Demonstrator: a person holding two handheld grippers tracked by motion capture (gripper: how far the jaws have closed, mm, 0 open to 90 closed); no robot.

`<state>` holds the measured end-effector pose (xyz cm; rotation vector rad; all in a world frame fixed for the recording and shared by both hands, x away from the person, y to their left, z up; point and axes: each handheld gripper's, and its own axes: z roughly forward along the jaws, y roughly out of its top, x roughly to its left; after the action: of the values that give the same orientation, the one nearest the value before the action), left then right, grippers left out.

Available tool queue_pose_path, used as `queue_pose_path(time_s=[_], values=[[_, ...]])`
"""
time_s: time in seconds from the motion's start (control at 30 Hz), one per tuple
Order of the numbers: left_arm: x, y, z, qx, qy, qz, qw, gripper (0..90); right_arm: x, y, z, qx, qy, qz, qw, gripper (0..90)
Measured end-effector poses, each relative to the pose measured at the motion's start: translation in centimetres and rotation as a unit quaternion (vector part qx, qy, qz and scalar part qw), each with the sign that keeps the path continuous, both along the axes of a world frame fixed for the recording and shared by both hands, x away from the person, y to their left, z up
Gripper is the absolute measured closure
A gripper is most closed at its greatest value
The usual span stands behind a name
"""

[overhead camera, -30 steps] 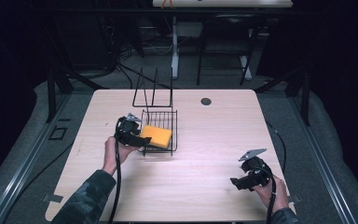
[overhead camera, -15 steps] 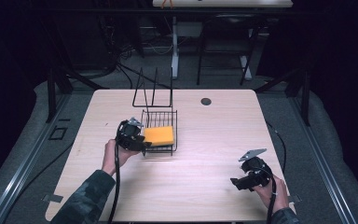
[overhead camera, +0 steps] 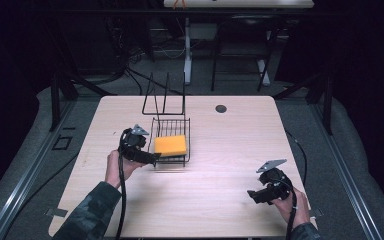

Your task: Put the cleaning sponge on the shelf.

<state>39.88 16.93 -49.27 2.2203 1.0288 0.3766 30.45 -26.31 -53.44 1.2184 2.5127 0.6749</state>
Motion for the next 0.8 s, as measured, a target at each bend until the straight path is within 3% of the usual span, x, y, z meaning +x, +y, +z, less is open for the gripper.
queue_pose_path(time_s=[0.27, 0.5, 0.8], values=[[-1.8, 0.5, 1.0, 0.004, -0.014, 0.006, 0.9999, 15.2, 0.0, 0.0, 0.1, 0.002, -0.006, -0.007, 1.0000, 16.4], [-3.9, 1.4, 1.6, 0.017, -0.042, 0.020, 0.9988, 13.1, 0.1, 0.0, 0.1, 0.004, -0.008, -0.005, 0.9999, 16.3], [-5.6, 3.1, 0.9, 0.022, -0.035, 0.036, 0.9985, 7.6, 0.1, 0.1, 0.1, 0.003, -0.007, -0.007, 0.9999, 16.2]])
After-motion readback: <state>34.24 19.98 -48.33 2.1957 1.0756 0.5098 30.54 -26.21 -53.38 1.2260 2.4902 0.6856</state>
